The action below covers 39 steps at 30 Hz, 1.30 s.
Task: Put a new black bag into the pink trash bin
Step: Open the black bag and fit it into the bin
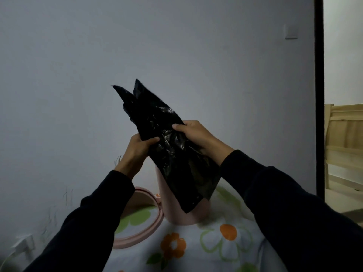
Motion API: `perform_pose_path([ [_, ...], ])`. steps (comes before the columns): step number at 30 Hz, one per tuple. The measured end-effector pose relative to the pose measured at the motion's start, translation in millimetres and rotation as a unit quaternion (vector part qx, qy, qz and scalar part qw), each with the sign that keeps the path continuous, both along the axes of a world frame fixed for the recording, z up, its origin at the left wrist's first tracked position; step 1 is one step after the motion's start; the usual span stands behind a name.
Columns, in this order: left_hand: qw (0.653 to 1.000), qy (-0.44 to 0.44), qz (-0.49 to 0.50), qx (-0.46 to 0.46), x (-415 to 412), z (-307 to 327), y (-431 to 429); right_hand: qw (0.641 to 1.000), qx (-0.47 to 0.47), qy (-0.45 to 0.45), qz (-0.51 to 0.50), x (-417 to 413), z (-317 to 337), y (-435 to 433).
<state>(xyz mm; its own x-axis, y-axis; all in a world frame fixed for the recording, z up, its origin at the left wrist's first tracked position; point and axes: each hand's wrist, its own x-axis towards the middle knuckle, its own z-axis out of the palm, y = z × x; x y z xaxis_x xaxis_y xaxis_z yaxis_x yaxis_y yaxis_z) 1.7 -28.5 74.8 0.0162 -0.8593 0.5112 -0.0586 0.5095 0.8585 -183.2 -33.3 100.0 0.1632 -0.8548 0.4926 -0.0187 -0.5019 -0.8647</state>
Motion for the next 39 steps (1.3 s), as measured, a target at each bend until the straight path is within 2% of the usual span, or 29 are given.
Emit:
perform_pose_path([
  [3, 0.999, 0.029, 0.007, 0.010, 12, 3, -1, 0.997, 0.037, -0.058, 0.030, -17, 4, -7],
  [6, 0.999, 0.016, 0.031, 0.010, 31, 5, 1, 0.994, 0.051, -0.096, 0.028, -36, 7, -14],
  [11, 0.996, -0.023, 0.083, 0.018, 70, 0, -1, 0.995, 0.066, -0.079, 0.006, -68, 7, -19],
  [17, 0.996, -0.041, 0.073, 0.033, 95, -5, -2, 0.997, 0.062, -0.048, -0.003, -91, -1, -28],
  [26, 0.993, 0.085, 0.035, 0.079, 116, -2, 1, 0.989, 0.080, -0.123, -0.001, -118, 0, -30],
  [32, 0.998, 0.017, 0.038, 0.055, 120, -5, 0, 0.985, 0.099, -0.137, -0.012, -130, 2, -32],
  [39, 0.997, 0.047, 0.037, 0.054, 129, -8, -8, 0.982, 0.117, -0.150, 0.014, -139, 4, -27],
])
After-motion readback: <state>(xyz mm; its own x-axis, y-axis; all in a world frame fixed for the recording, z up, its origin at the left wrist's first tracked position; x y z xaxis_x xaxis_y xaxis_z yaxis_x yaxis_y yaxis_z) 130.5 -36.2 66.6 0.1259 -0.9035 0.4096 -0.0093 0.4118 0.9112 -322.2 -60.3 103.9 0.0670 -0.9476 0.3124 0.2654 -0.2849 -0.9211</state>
